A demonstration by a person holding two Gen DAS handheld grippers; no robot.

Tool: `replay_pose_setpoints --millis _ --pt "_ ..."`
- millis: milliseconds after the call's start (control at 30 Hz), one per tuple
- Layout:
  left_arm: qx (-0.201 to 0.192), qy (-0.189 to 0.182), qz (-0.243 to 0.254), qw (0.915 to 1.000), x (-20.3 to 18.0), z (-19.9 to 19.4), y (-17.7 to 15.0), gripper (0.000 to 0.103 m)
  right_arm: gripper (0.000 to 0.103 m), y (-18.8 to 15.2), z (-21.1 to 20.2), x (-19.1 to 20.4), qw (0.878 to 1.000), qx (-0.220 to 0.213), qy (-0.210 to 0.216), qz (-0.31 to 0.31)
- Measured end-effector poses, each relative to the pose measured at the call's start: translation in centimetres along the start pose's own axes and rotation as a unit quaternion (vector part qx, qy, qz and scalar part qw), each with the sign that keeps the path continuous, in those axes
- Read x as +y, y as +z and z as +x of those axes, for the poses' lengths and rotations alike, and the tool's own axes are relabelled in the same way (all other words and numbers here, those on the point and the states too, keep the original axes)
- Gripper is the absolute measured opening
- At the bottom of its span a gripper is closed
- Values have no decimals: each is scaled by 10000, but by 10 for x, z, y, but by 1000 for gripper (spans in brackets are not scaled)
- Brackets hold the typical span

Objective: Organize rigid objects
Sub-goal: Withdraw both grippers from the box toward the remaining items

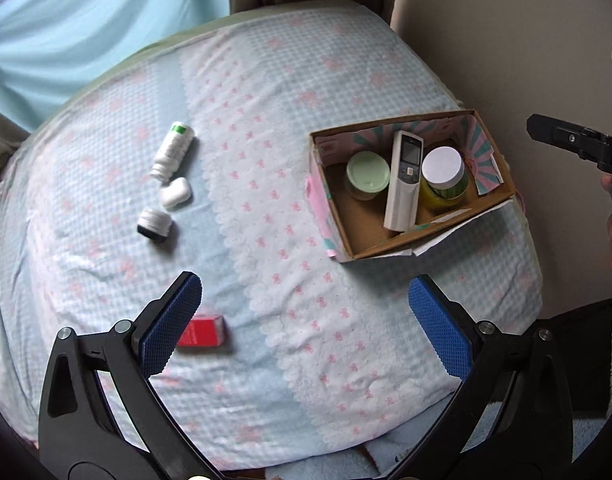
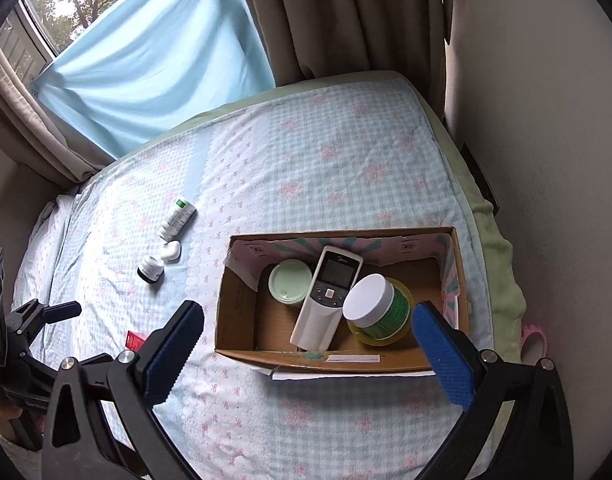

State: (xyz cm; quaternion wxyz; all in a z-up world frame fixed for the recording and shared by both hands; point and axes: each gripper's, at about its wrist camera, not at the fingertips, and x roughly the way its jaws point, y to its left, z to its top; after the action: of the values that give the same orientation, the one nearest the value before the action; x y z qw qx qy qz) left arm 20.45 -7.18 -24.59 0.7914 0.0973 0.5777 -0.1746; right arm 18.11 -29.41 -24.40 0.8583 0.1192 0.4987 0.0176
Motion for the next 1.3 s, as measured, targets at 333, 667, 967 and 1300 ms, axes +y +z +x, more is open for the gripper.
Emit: replay_pose_setpoints --millis 333,667,967,1300 --pt "-304 295 -188 9989 78 -31 -37 103 103 12 -17 89 9985 -255 -205 -449" --pt "-309 485 -288 9979 173 -38 -51 103 103 36 8 175 9988 -119 78 -479" --pt "27 239 -42 9997 253 14 -32 103 103 64 96 235 9990 336 272 148" --pt "539 19 492 9973 285 116 7 103 103 101 228 265 9844 1198 544 1168"
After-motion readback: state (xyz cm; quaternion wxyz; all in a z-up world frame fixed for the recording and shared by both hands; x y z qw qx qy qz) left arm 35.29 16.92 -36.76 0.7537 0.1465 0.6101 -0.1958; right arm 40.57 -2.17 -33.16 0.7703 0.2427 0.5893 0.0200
